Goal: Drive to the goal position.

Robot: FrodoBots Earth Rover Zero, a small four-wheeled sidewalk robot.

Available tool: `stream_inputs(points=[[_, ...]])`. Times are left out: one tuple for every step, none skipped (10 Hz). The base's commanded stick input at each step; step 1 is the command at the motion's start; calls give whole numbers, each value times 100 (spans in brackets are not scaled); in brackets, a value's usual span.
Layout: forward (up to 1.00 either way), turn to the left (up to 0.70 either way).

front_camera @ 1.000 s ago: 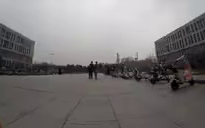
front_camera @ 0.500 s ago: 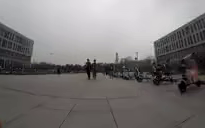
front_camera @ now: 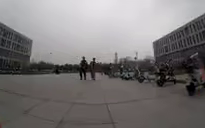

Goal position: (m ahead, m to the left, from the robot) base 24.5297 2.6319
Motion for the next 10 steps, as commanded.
stream_inputs(points=[[70,-1],[70,-1],[70,-1],[70,-1],[70,-1],[70,-1],[70,-1],[70,-1],[70,-1],[70,-1]])
